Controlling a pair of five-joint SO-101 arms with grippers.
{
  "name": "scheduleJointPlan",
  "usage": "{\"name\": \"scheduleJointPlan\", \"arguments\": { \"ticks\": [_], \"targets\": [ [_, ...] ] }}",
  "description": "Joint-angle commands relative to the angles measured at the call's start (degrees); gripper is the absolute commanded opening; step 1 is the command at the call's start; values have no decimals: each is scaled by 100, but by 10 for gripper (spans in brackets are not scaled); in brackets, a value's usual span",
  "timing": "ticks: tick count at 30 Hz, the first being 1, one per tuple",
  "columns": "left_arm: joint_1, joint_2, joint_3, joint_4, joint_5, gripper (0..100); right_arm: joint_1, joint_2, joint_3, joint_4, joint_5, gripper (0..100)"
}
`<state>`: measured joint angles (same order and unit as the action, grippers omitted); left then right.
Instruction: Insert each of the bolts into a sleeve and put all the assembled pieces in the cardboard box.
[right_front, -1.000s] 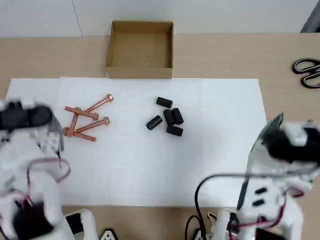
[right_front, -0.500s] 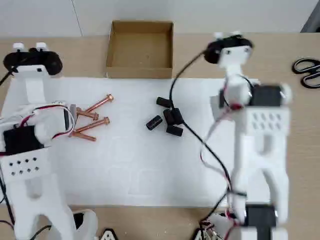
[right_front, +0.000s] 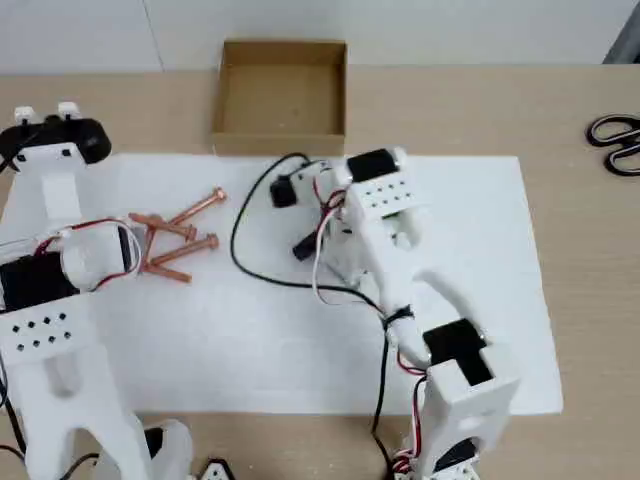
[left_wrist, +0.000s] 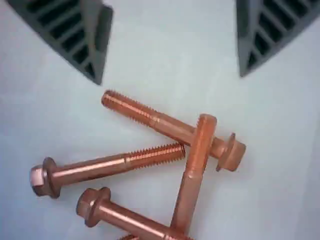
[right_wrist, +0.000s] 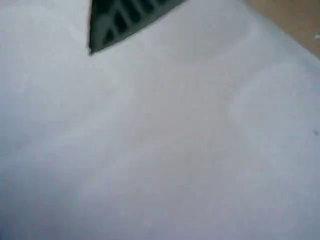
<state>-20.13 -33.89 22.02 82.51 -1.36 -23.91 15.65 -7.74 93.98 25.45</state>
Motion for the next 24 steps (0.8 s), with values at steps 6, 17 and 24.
{"name": "scheduleJointPlan", "arguments": {
  "ticks": [6,17,24],
  "targets": [
    [-26,-9,-31,9,35,170,-119,-4,-255,-479,387,183],
    [-26,-9,-31,26,35,170,-119,699,-255,-1077,378,183],
    [-26,-9,-31,26,35,170,-101,945,-255,-1279,378,183]
  ]
}}
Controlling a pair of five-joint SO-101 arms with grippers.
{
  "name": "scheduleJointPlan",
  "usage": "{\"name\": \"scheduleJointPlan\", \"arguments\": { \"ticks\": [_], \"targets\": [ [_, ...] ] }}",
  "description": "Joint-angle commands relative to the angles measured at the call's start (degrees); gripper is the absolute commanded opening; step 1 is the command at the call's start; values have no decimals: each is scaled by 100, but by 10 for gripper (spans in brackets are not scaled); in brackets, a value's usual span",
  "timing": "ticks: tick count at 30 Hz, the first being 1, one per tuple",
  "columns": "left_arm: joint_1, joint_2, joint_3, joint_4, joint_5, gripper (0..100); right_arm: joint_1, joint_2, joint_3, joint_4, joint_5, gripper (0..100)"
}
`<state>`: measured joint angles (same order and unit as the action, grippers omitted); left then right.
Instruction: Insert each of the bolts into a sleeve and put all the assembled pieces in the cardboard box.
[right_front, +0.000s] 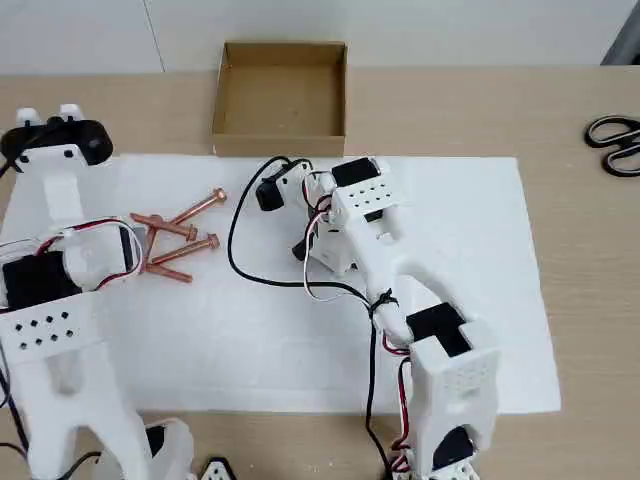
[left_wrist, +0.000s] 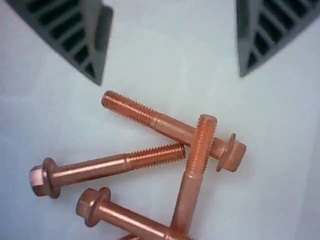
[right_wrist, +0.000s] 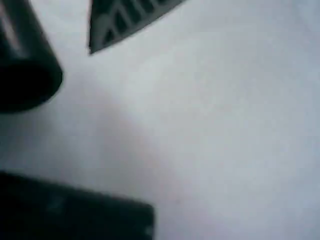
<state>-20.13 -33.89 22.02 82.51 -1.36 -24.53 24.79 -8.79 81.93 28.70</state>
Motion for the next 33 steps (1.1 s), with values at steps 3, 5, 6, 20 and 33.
{"name": "scheduleJointPlan", "arguments": {
  "ticks": [3,5,6,20,33],
  "targets": [
    [-26,-9,-31,18,35,170,-48,154,-149,-101,44,183],
    [-26,-9,-31,18,35,170,-48,233,-149,-119,26,182],
    [-26,-9,-31,18,35,170,-48,259,-149,-119,18,182],
    [-26,-9,-31,9,35,170,-22,277,-149,-75,-18,44],
    [-26,0,-40,0,35,170,418,224,-1793,1385,-695,43]
  ]
}}
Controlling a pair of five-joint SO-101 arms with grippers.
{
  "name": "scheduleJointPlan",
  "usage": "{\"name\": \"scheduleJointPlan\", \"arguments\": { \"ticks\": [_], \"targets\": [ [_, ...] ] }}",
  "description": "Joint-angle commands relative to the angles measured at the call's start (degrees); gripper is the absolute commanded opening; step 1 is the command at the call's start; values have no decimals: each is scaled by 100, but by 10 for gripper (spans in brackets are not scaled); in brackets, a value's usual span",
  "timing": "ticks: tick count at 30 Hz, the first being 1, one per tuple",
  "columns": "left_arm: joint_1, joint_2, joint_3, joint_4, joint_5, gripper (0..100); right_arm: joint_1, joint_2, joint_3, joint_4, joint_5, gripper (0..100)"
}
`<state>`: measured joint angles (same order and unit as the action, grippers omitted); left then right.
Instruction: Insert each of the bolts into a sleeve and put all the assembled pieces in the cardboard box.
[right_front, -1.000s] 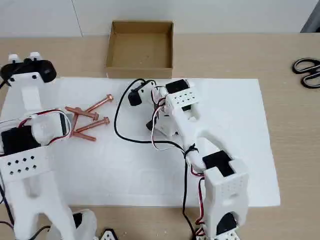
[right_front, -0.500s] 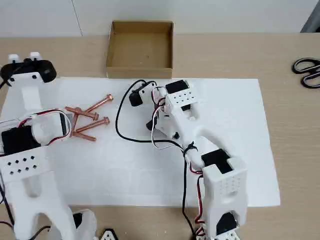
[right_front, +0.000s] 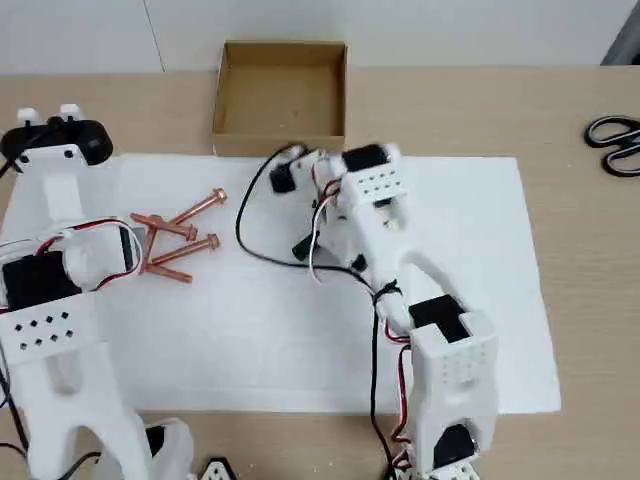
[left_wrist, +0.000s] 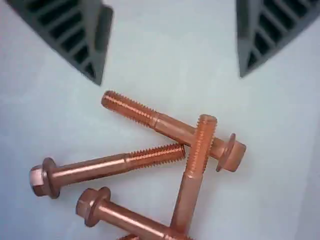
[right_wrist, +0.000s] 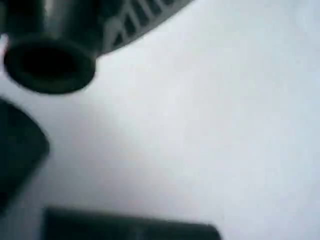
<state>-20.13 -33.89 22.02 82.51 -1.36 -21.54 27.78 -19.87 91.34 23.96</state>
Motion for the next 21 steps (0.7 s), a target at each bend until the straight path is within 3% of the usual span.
{"name": "scheduleJointPlan", "arguments": {
  "ticks": [1,11,21],
  "targets": [
    [-26,0,-40,0,35,170,154,-75,-818,541,-308,43],
    [-18,9,-40,0,35,170,831,242,-905,576,-1389,46],
    [-18,18,-40,0,35,170,1086,1437,-932,576,-1468,46]
  ]
}}
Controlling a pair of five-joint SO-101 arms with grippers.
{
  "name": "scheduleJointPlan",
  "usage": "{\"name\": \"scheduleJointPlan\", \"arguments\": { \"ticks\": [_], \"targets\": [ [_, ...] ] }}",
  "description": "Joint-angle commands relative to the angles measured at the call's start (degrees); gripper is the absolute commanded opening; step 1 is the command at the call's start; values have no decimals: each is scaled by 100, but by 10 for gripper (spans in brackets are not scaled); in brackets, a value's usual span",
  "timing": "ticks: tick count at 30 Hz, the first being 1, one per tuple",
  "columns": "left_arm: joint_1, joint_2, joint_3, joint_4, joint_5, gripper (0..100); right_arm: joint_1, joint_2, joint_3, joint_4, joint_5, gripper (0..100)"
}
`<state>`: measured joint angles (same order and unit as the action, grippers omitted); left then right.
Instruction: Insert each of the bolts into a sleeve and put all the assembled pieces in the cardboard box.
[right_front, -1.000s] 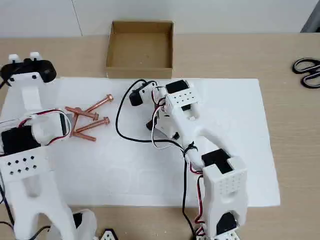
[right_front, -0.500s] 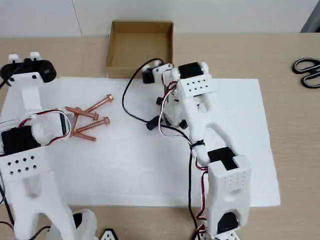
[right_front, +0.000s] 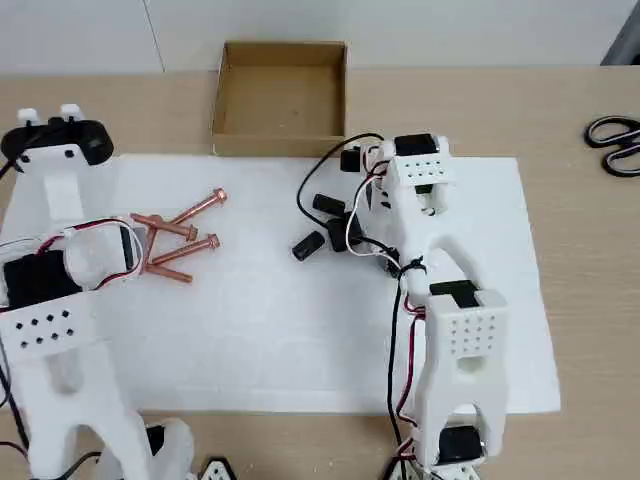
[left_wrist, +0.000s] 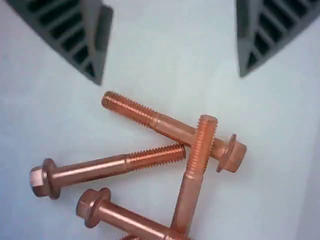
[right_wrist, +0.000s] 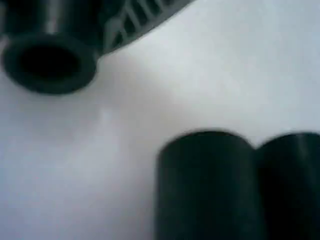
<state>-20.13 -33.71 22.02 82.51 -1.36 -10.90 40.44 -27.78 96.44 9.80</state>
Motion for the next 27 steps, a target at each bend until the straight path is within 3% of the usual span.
{"name": "scheduleJointPlan", "arguments": {
  "ticks": [1,8,19,24,27],
  "targets": [
    [-18,0,-40,0,35,170,13,198,-141,57,-53,47],
    [-18,9,-40,0,35,170,22,40,-149,66,-53,151],
    [-18,9,-31,0,35,170,4,-119,-149,57,-53,155],
    [-18,9,-31,0,35,170,13,4,-132,-127,-53,139],
    [-18,9,-31,0,26,170,13,163,-141,-224,-53,33]
  ]
}}
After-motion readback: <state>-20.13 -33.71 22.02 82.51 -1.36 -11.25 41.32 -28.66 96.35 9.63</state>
